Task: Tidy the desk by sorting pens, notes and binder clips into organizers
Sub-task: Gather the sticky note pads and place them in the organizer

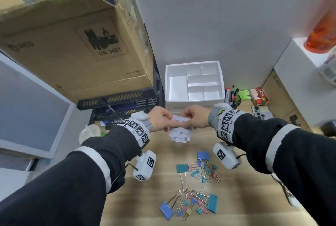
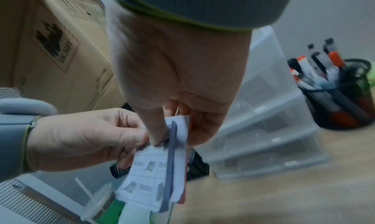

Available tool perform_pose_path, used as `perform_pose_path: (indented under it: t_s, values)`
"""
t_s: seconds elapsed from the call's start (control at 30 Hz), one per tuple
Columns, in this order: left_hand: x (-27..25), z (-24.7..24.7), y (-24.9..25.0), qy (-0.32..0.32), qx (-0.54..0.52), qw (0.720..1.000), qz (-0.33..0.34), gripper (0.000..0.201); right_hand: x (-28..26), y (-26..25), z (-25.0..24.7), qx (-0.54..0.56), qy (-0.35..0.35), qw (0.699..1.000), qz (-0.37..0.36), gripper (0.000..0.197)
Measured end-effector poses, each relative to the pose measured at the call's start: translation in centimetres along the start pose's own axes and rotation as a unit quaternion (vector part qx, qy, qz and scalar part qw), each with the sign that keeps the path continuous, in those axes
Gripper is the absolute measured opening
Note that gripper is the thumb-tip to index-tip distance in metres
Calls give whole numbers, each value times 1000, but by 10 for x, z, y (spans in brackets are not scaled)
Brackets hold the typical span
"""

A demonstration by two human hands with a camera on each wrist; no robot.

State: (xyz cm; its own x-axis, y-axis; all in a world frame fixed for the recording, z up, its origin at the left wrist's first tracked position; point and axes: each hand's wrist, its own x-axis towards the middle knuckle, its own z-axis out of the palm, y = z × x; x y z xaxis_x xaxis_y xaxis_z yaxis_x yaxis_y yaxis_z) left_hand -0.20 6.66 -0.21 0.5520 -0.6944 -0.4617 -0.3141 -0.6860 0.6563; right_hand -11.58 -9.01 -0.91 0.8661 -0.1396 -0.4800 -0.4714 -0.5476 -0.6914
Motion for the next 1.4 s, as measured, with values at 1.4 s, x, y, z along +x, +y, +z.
perform_pose_path:
  t_s: [1.4]
  values:
    - [52, -23, 26, 74, -66, 994, -41, 28, 121, -56, -68, -421, 124, 893, 101, 27]
